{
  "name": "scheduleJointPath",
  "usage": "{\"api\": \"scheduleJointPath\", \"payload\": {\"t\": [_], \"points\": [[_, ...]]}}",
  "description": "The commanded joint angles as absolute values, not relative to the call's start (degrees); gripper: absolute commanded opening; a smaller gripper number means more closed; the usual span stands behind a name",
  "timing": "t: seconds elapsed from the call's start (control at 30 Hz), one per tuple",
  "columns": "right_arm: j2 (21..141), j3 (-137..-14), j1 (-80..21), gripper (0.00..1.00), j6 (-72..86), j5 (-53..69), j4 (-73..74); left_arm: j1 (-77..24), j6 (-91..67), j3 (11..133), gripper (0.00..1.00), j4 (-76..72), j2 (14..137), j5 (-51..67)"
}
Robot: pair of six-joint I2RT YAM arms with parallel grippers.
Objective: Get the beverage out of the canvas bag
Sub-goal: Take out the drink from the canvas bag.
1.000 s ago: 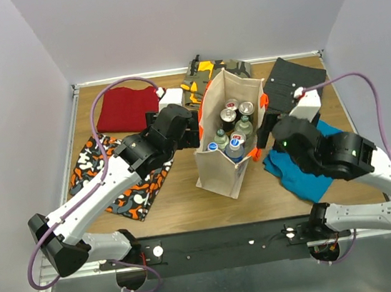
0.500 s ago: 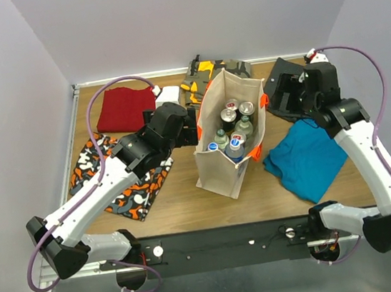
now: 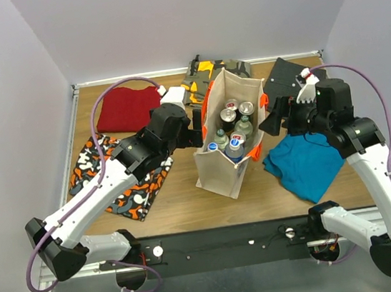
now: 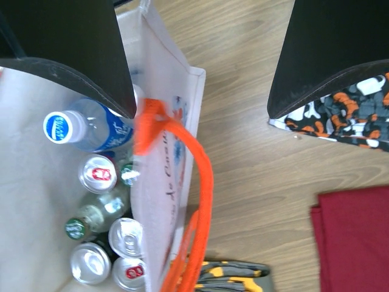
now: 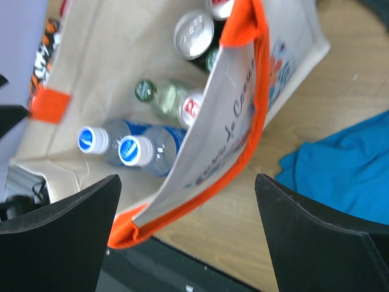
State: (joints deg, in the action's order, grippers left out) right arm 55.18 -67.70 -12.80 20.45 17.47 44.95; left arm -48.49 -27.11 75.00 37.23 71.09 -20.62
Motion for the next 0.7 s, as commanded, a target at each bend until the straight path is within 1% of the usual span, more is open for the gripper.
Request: {"api": "scheduleJointPath", "payload": {"t": [0.0, 0.1, 0.17, 0.3, 0.43, 0.67], "points": [[53.53, -64.25, -12.74, 1.00, 19.25, 23.28, 48.52, -50.35, -25.66, 73.83, 0.99, 35.59, 69.26, -16.69], [53.61, -61.27, -12.74, 1.00, 19.34, 24.87, 48.43, -51.68, -25.93, 72.95, 0.99, 35.24, 68.21, -19.59], [52.82, -60.03, -12.74, 1.00, 19.77, 25.40, 47.47, -53.26, -26.36, 72.69, 0.99, 34.46, 65.93, -23.62], [53.35, -58.80, -12.75, 1.00, 19.16, 28.20, 47.99, -53.35, -24.97, 73.21, 0.99, 33.13, 62.58, -22.25], [53.26, -57.57, -12.75, 1.00, 18.55, 29.53, 47.90, -53.96, -24.43, 76.11, 0.99, 36.21, 67.04, -20.22], [53.09, -56.52, -12.75, 1.00, 15.82, 31.55, 50.97, -56.25, -25.31, 75.59, 0.99, 34.19, 71.27, -17.23]]}}
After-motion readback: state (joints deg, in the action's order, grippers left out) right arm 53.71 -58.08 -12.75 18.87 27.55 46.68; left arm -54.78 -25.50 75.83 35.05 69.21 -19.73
